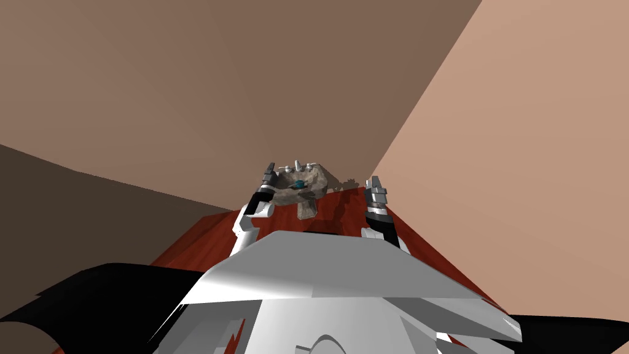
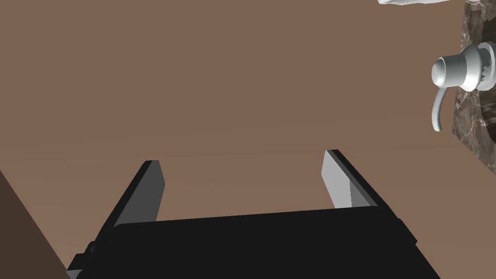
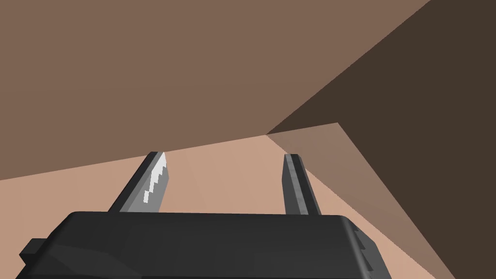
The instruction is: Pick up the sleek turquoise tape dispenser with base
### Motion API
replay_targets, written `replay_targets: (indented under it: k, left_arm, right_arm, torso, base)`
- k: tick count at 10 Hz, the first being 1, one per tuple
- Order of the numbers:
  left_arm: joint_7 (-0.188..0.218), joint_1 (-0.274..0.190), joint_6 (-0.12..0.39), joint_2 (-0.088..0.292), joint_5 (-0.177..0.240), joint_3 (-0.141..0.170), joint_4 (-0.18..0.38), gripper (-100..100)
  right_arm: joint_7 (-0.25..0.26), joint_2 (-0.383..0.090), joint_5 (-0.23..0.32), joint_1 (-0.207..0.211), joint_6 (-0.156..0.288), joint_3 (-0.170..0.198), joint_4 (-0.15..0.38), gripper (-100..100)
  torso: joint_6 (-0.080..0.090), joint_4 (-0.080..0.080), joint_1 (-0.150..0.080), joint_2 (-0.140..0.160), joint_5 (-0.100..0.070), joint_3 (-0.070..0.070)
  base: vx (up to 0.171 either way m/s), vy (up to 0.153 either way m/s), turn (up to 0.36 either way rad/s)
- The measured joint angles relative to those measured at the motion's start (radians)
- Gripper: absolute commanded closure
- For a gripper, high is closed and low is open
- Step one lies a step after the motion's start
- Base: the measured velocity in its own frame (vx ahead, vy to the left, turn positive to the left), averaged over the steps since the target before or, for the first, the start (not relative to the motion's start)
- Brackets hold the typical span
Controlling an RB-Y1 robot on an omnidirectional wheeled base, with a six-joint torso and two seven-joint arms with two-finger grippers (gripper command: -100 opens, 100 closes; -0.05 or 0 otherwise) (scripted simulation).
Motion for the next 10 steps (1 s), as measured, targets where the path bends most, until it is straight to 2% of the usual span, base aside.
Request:
replay_targets:
  k: [10]
  left_arm:
    - [-0.011, -0.144, 0.276, 0.062, 0.066, 0.101, 0.076, -100]
  right_arm:
    - [0.000, 0.000, 0.000, 0.000, 0.000, 0.000, 0.000, 0]
  torso:
    - [0.000, 0.000, 0.001, -0.001, 0.000, 0.000]
  base:
    - [-0.015, -0.061, 0.031]
